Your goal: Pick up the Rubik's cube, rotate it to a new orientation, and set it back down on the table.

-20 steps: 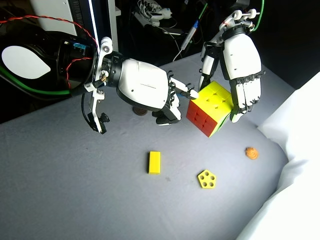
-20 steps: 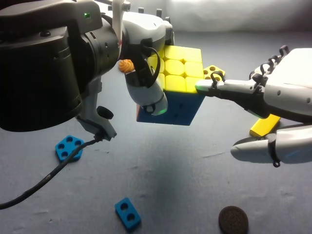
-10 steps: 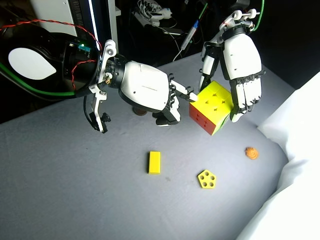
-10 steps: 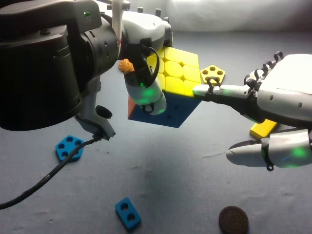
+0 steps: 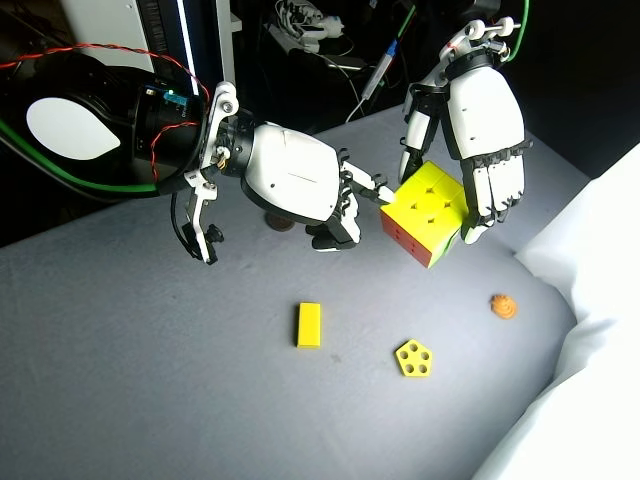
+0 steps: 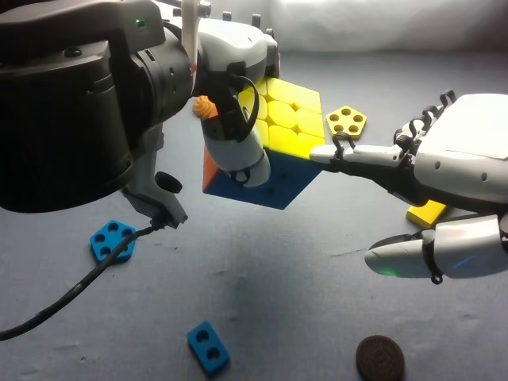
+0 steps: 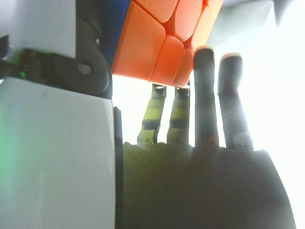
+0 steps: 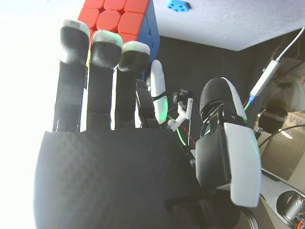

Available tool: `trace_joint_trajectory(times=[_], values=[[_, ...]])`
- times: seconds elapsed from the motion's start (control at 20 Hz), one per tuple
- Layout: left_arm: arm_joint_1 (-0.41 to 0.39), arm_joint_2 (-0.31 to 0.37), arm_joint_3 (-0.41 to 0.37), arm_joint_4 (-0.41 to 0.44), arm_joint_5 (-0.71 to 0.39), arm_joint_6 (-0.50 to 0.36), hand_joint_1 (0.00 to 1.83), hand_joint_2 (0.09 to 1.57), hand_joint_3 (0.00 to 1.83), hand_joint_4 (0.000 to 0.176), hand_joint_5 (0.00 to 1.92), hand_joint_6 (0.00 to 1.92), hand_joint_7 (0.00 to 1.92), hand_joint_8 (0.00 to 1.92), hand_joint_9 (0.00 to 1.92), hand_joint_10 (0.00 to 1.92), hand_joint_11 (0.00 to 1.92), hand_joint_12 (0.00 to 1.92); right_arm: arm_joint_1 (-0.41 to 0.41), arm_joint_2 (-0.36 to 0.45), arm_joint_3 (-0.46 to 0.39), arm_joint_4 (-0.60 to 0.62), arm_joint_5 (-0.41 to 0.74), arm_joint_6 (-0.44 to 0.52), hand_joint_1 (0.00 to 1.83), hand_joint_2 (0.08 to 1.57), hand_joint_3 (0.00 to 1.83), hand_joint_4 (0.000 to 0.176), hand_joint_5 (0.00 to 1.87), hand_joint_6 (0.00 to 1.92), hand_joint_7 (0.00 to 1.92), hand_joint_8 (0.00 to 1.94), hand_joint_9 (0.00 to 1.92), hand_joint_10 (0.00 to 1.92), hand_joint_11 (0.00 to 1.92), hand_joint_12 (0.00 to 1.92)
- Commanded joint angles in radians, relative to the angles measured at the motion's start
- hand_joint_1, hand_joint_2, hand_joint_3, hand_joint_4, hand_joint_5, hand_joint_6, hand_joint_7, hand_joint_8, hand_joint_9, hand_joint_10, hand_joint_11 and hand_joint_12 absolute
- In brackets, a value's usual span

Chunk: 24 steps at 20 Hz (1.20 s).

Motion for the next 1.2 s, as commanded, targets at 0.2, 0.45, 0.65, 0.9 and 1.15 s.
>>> trace_joint_trajectory(times=[0.2, 0.45, 0.65, 0.9, 1.15], values=[[-0.033, 0.011, 0.0, 0.08, 0.019, -0.012, 0.99, 1.44, 0.0, 0.028, 0.43, 1.8, 0.45, 1.83, 0.2, 1.81, 0.15, 1.92, 0.019, -0.001, 0.012, 0.042, 0.09, 0.001, 0.15, 1.22, 0.0, 0.0, 0.16, 0.0, 0.7, 1.94, 0.8, 1.92, 0.66, 1.92], [-0.045, 0.011, 0.006, 0.067, 0.014, -0.013, 1.05, 1.4, 0.01, 0.017, 0.42, 1.77, 0.49, 1.75, 0.22, 1.79, 0.18, 1.92, 0.046, 0.001, 0.027, 0.057, 0.112, 0.001, 0.14, 1.21, 0.0, 0.0, 0.15, 0.0, 0.71, 1.94, 0.83, 1.92, 0.67, 1.92], [-0.047, 0.01, 0.007, 0.065, 0.013, -0.04, 0.99, 1.43, 0.0, 0.028, 0.42, 1.84, 0.47, 1.78, 0.22, 1.79, 0.17, 1.92, 0.068, 0.014, 0.035, 0.062, 0.167, 0.001, 0.14, 1.21, 0.0, 0.0, 0.15, 0.01, 0.72, 1.94, 0.82, 1.92, 0.66, 1.92], [-0.055, 0.01, 0.007, 0.065, 0.008, -0.102, 1.02, 1.4, 0.0, 0.029, 0.5, 1.72, 0.48, 1.77, 0.24, 1.78, 0.19, 1.92, 0.07, 0.01, 0.04, 0.07, 0.159, 0.001, 0.14, 1.21, 0.0, 0.0, 0.15, 0.0, 0.72, 1.92, 0.83, 1.92, 0.68, 1.92], [-0.064, 0.01, 0.001, 0.084, 0.004, -0.208, 0.98, 1.44, 0.0, 0.031, 0.44, 1.81, 0.42, 1.84, 0.18, 1.79, 0.14, 1.92, 0.07, -0.003, 0.043, 0.084, 0.111, 0.001, 0.13, 1.23, 0.01, 0.0, 0.12, 0.0, 0.7, 1.94, 0.82, 1.92, 0.65, 1.92]])
